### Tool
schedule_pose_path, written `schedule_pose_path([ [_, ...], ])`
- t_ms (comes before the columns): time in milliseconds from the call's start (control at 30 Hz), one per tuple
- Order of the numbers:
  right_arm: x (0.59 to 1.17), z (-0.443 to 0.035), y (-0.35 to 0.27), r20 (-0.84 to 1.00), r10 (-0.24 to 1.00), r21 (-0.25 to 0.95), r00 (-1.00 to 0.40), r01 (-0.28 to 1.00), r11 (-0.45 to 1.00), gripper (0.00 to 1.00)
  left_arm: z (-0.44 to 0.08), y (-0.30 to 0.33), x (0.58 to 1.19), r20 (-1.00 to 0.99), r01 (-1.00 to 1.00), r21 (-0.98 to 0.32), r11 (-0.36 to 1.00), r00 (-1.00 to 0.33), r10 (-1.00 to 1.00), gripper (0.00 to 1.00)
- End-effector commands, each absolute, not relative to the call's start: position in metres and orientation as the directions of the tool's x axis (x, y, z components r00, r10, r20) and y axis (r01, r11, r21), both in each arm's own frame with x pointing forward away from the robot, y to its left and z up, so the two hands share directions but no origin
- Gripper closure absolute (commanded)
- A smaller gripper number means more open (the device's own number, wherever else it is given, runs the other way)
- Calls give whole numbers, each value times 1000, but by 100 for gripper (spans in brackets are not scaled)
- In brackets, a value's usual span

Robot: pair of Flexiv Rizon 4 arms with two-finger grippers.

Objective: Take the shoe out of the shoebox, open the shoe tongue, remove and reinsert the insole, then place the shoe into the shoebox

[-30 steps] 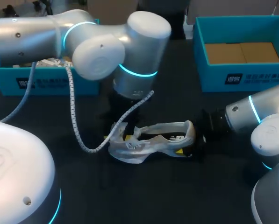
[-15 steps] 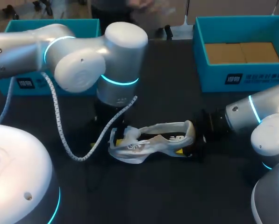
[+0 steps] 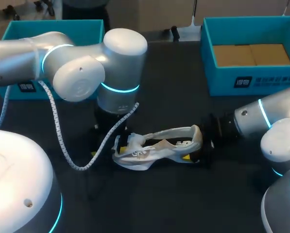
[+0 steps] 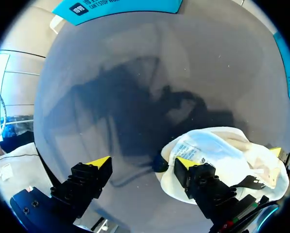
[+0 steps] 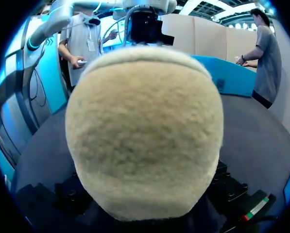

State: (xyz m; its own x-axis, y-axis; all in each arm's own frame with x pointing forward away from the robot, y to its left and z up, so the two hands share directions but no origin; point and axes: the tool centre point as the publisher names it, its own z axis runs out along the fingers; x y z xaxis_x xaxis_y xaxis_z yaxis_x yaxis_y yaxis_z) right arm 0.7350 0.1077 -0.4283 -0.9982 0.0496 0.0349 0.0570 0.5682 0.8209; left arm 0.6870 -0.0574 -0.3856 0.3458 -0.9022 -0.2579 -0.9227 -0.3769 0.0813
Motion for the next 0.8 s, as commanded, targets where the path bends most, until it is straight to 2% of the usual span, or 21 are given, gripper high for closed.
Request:
schedule_pose_path([
  [33,737,-432,109,35,51,817,-998,58,573,100,-390,-54,683,-251,-920,66,-387,360,-899,13],
  [167,737,-432,109,35,51,817,-998,58,573,100,-395,-51,688,-240,-922,76,-380,353,-904,7],
  [400,737,-432,109,35,51,817,-998,58,573,100,-396,-52,686,-221,-928,70,-365,343,-913,3],
  [800,737,-432,109,35,51,817,-998,58,573,100,-386,-48,678,-224,-949,27,-315,301,-927,0],
])
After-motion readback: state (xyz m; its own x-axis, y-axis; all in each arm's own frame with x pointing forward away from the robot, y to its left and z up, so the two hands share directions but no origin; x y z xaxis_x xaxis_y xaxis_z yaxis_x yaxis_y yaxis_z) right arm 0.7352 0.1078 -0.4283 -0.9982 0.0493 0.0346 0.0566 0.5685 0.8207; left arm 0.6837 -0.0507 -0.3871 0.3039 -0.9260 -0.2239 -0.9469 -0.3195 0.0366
